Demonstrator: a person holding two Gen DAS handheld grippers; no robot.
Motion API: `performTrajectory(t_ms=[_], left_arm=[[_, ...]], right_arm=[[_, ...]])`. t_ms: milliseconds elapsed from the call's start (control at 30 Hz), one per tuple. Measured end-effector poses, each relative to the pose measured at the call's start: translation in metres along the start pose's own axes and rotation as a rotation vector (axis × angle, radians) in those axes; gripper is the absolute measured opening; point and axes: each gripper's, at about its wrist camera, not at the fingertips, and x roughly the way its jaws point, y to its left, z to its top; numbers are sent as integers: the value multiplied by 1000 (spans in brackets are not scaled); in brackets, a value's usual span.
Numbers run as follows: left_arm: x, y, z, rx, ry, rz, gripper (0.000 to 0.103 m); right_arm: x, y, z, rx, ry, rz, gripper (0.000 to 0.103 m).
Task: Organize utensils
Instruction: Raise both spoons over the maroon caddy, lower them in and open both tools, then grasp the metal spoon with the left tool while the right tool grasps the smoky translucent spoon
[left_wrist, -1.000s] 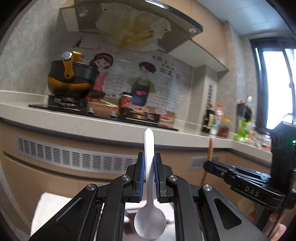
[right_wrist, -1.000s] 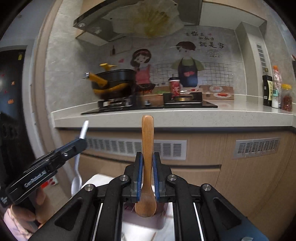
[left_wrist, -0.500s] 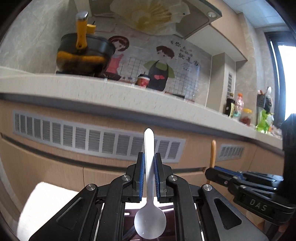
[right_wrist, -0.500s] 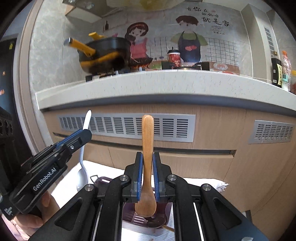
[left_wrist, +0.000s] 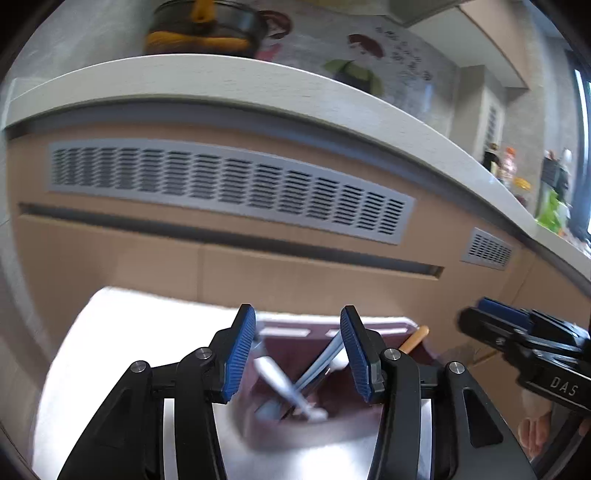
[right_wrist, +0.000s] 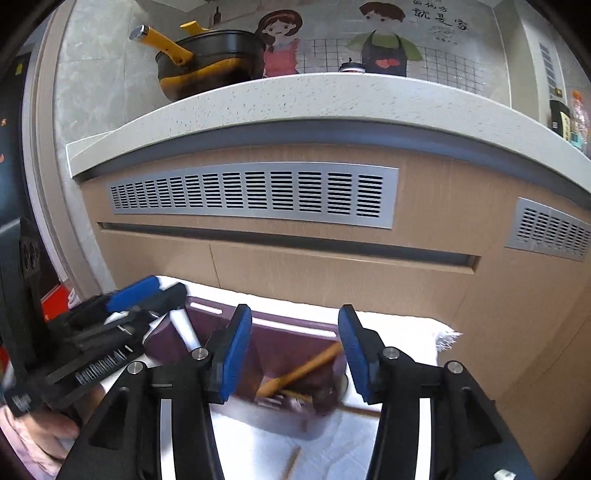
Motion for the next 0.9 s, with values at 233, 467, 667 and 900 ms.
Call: performTrajectory(t_ms=[233, 467, 667, 900], left_arm=[[-31, 14, -25, -39, 123, 29, 57], [-32, -8, -62, 20, 273, -37, 60], [-14, -41, -95, 142, 407, -100, 62], [30, -59, -106, 212, 518, -144, 62]], right_arm=[[-39, 0, -26, -16, -4, -38, 72], [-60, 8, -61, -83, 49, -63, 90], [-65, -4, -89, -54, 98, -41, 97], [-64, -26, -140, -21, 226, -123, 97]])
